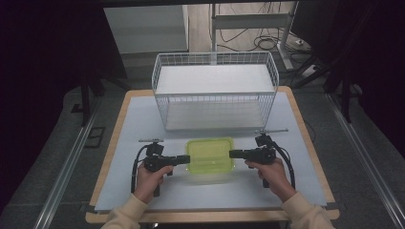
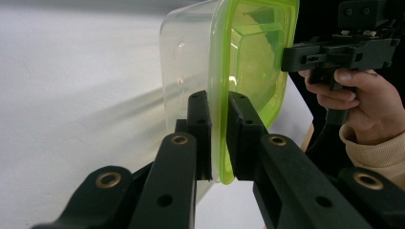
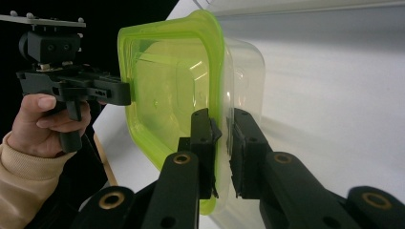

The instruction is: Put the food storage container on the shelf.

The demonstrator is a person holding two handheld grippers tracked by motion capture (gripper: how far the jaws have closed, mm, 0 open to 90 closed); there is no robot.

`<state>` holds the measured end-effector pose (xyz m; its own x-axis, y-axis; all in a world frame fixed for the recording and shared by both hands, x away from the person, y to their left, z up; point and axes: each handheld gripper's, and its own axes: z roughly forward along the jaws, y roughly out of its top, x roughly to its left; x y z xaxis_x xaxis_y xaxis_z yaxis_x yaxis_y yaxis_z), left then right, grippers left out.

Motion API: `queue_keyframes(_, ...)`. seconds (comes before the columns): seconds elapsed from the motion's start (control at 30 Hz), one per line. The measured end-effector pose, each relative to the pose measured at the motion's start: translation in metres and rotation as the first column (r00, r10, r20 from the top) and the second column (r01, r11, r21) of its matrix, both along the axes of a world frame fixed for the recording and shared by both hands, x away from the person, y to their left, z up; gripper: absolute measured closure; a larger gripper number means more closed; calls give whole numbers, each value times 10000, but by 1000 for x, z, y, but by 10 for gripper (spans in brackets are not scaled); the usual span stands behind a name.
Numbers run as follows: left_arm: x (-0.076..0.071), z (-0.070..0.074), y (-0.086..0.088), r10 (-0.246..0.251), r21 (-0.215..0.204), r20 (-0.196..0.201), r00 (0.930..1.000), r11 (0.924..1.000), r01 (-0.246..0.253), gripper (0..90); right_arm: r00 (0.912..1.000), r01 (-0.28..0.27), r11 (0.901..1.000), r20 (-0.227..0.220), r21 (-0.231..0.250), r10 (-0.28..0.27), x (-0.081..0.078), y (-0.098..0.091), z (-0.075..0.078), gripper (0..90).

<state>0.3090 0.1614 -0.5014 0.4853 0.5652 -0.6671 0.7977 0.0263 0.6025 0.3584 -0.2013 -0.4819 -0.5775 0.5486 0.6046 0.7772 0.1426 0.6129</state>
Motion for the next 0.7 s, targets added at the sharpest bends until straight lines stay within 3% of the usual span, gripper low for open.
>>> queue_keyframes(0.4, 0, 13, 1, -81, 125, 465, 9989, 9999, 76, 819, 9993, 99, 9999, 365, 108, -103, -3, 2, 11, 810)
queue_keyframes(0.7, 3, 18, 1, -124, 95, 577, 9983, 9999, 119, 819, 9986, 175, 9997, 505, 177, -183, -3, 1, 15, 810)
